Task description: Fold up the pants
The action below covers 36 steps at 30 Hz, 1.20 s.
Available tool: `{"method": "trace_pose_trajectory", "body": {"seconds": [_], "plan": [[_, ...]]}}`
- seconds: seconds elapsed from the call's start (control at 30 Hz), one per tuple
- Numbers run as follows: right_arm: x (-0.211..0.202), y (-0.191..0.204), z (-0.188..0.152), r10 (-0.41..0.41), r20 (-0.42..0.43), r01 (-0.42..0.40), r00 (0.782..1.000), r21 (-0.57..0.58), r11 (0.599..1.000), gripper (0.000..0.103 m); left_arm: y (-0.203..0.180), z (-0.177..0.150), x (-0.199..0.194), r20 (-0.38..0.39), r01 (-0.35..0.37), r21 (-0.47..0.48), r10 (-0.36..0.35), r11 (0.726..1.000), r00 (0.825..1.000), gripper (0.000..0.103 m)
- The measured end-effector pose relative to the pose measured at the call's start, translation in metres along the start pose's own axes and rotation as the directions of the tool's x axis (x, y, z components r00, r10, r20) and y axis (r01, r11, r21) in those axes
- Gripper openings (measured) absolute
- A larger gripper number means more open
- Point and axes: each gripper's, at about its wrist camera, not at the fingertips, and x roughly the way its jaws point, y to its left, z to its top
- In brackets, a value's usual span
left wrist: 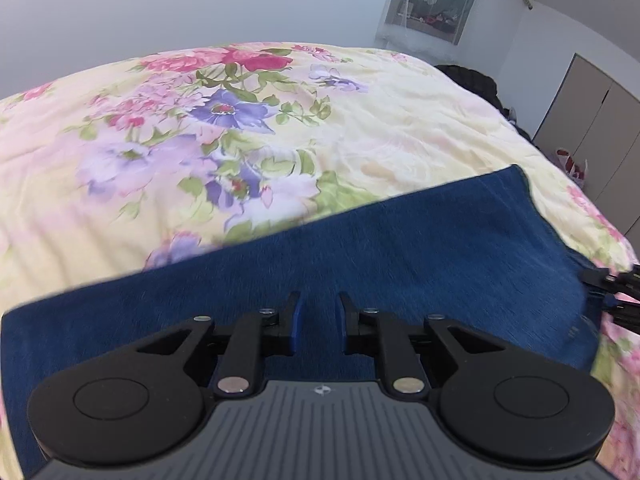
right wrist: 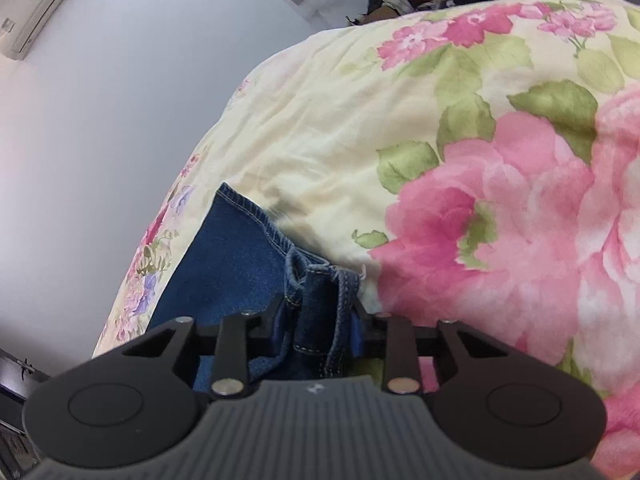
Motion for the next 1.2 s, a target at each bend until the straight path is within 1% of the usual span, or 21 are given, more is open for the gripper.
{"method": "trace_pose_trajectory", "body": {"seconds": [0.03, 0.13, 0.2, 0.27, 0.37, 0.43, 0.5, 0.6, 0.8, 0.93, 1.07, 1.13, 1.2], "plan": [[-0.002, 0.003, 0.001, 0.006, 0.004, -0.006, 1.000, -0.018, 1.000, 0.022, 0.000, 0.005, 0.008, 0.002, -0.008, 0.005, 0.008, 1.000, 1.000, 0.019], [-0.005, 0.005, 0.004, 0.015, -0.002, -0.015, 1.000, -0.037, 0.999, 0.021, -0.001, 0.018, 0.031, -0.004, -0.004, 0.011, 0.004, 1.000, 1.000, 0.019], [-0.004, 0.004, 0.006, 0.020, -0.012, -0.021, 1.000, -0.033, 0.999, 0.021, -0.006, 0.022, 0.046, -0.013, -0.019, 0.030, 0.020, 0.999, 1.000, 0.019], [-0.003, 0.004, 0.008, 0.021, -0.017, -0.022, 1.000, -0.033, 0.999, 0.021, -0.012, 0.023, 0.053, -0.006, -0.043, 0.045, 0.043, 0.998, 0.999, 0.019], [-0.002, 0.007, 0.008, 0.011, -0.018, -0.012, 1.000, -0.053, 0.999, 0.020, -0.019, 0.025, 0.049, 0.010, -0.077, 0.066, 0.076, 0.995, 0.997, 0.019], [-0.004, 0.009, 0.008, 0.011, -0.017, -0.012, 1.000, -0.058, 0.998, 0.019, -0.025, 0.022, 0.035, 0.027, -0.075, 0.090, 0.073, 0.993, 0.997, 0.019], [-0.007, 0.011, 0.009, 0.019, -0.012, -0.019, 1.000, -0.057, 0.998, 0.018, -0.030, 0.014, 0.018, 0.036, -0.055, 0.106, 0.051, 0.993, 0.998, 0.019], [-0.013, 0.017, 0.010, 0.030, 0.005, -0.030, 1.000, -0.056, 0.998, 0.017, -0.042, -0.007, -0.007, 0.018, -0.004, 0.118, 0.002, 0.993, 1.000, 0.019], [-0.028, 0.039, 0.014, 0.056, 0.036, -0.052, 0.998, -0.085, 0.995, 0.016, -0.069, -0.057, -0.042, -0.017, 0.039, 0.163, -0.037, 0.986, 0.999, 0.019], [-0.038, 0.053, 0.014, 0.076, 0.048, -0.071, 0.996, -0.109, 0.992, 0.016, -0.087, -0.084, -0.048, -0.058, 0.051, 0.197, -0.040, 0.979, 0.997, 0.019], [-0.047, 0.068, 0.012, 0.091, 0.057, -0.083, 0.994, -0.135, 0.987, 0.016, -0.096, -0.100, -0.052, -0.112, 0.097, 0.153, -0.080, 0.984, 0.990, 0.019], [-0.051, 0.072, 0.011, 0.099, 0.056, -0.091, 0.993, -0.137, 0.986, 0.016, -0.100, -0.112, -0.057, -0.110, 0.092, 0.148, -0.076, 0.985, 0.991, 0.019], [-0.053, 0.076, 0.010, 0.101, 0.057, -0.092, 0.993, -0.146, 0.985, 0.016, -0.101, -0.121, -0.062, -0.106, 0.089, 0.117, -0.076, 0.989, 0.991, 0.019]]}}
